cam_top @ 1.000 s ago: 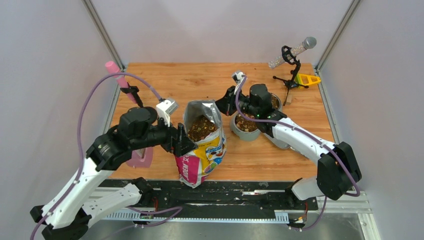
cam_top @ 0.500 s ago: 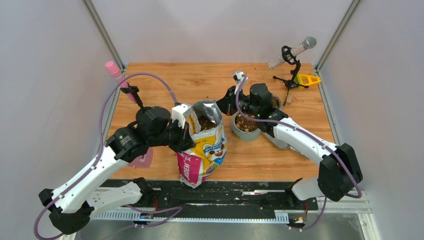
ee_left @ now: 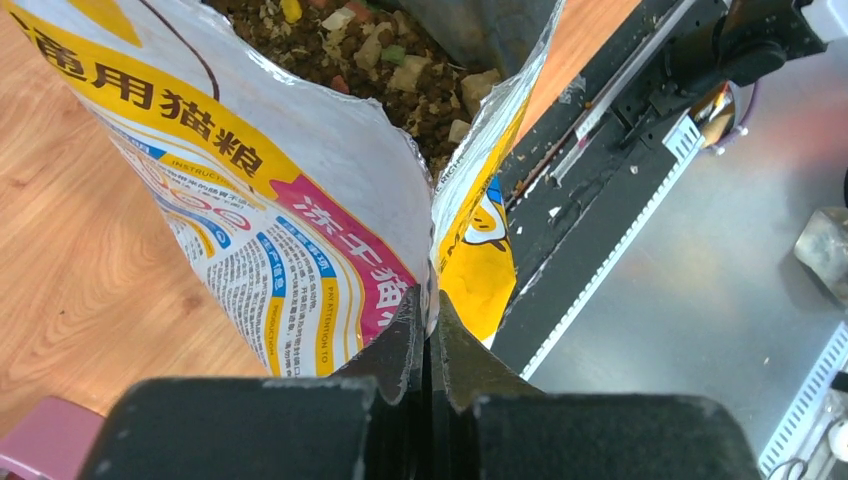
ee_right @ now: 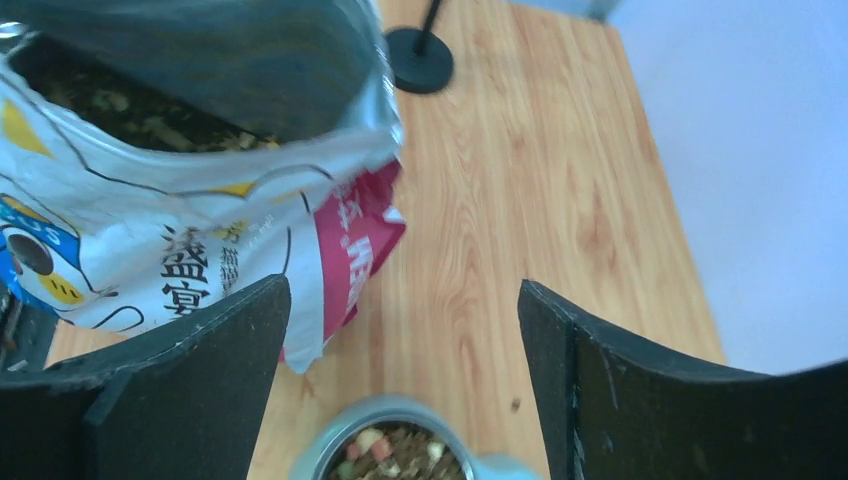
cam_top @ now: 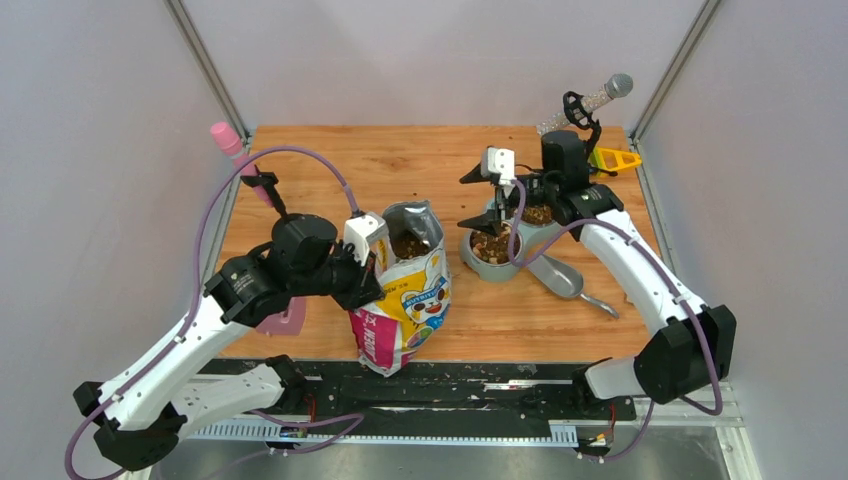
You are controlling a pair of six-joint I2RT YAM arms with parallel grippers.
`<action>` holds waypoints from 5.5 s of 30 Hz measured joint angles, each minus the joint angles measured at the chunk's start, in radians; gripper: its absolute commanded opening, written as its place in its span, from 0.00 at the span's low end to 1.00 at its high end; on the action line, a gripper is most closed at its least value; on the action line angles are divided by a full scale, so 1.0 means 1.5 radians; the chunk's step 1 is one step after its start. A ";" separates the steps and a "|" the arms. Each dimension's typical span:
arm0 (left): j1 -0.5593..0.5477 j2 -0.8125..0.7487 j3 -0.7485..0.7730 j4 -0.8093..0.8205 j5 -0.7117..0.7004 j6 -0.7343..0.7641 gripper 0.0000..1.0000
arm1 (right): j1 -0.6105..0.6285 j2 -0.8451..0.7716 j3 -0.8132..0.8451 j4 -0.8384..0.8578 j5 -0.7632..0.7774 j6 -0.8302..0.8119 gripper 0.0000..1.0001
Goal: Serve the pet food
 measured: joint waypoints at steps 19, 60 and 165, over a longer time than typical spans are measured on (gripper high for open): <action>0.001 0.065 0.063 -0.072 0.080 0.140 0.00 | 0.090 0.207 0.247 -0.402 -0.156 -0.504 0.95; -0.017 0.185 0.178 -0.237 -0.557 -0.458 0.00 | 0.064 0.091 0.122 -0.224 0.082 -0.153 0.00; 0.132 0.412 0.329 0.019 -0.029 0.634 0.00 | 0.034 0.086 0.160 -0.239 0.097 -0.051 0.11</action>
